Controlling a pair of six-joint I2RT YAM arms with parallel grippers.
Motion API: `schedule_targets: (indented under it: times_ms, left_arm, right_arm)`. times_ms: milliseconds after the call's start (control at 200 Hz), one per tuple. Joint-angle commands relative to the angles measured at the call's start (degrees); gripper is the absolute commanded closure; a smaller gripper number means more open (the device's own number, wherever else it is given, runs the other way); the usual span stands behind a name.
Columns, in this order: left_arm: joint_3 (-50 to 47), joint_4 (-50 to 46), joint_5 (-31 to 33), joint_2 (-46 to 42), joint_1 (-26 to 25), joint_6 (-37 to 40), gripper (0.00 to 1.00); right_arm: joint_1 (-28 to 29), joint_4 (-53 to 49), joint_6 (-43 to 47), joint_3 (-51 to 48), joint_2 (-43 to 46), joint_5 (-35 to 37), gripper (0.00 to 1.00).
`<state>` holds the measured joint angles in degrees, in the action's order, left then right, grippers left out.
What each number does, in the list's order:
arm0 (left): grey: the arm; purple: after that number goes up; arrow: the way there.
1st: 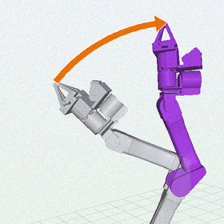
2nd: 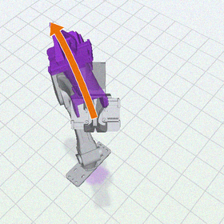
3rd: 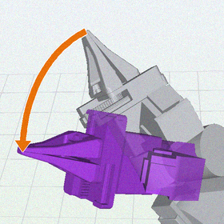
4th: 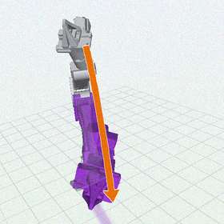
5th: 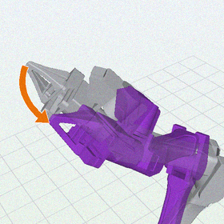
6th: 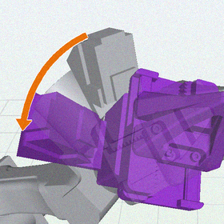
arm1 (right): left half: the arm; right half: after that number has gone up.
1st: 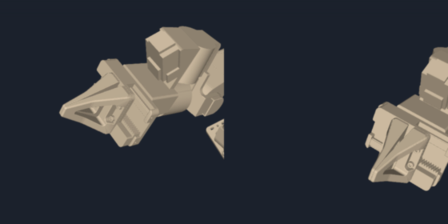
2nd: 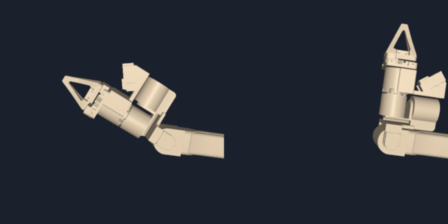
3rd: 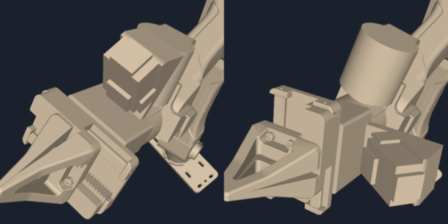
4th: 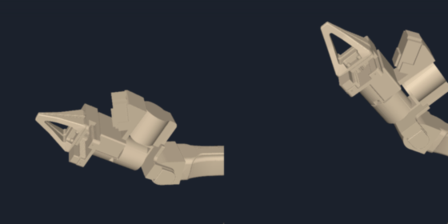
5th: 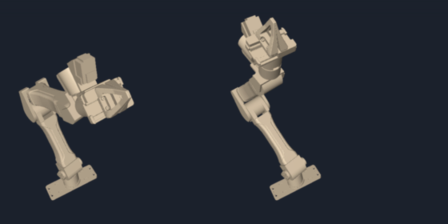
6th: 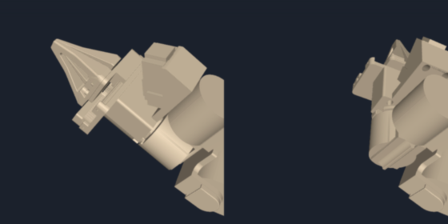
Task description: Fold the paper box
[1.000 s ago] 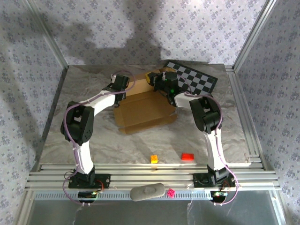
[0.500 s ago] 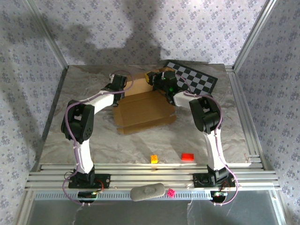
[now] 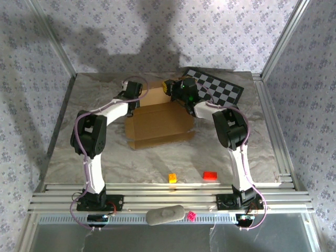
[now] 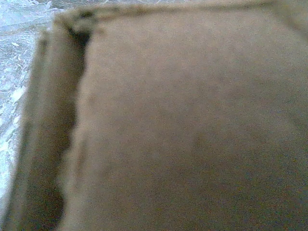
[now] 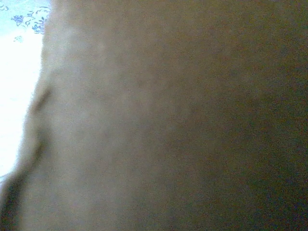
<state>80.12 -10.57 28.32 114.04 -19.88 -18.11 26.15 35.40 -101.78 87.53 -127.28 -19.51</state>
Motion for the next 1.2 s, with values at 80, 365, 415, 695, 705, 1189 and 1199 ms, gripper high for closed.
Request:
schedule_targets:
  times_ms: [80,365,415,695,705,1189,1199]
  left_arm:
    - [-3.68,-7.09,2.26,-3.06,1.42,1.54,1.0]
    - [-5.08,-11.01,-3.72,-14.25,3.47,8.31,1.0]
    - [-5.06,-12.33,-5.38,-16.54,3.93,9.01,1.0]
    - [1.45,-26.69,-16.43,-22.72,5.07,8.46,1.0]
    - [1.6,-27.07,-16.55,-22.85,5.06,8.23,1.0]
    - [3.83,-28.65,-15.26,-26.9,5.12,5.1,1.0]
    - [3.89,-28.66,-15.12,-26.92,5.11,5.06,1.0]
  right_arm:
    - [-0.35,-14.19,10.88,0.46,8.18,-1.71,0.49]
    - [-5.66,-29.83,27.95,-3.38,25.95,-0.94,0.41]
    - [-6.92,-35.21,31.94,-2.47,28.7,-0.49,0.4]
    - [-8.74,-67.77,44.17,12.92,31.31,0.04,0.52]
    - [-8.55,-68.41,44.09,13.13,31.33,0.12,0.52]
    - [-3.14,-75.5,39.42,24.08,26.24,-0.31,0.54]
    - [-3.08,-75.61,39.39,24.33,26.06,-0.32,0.54]
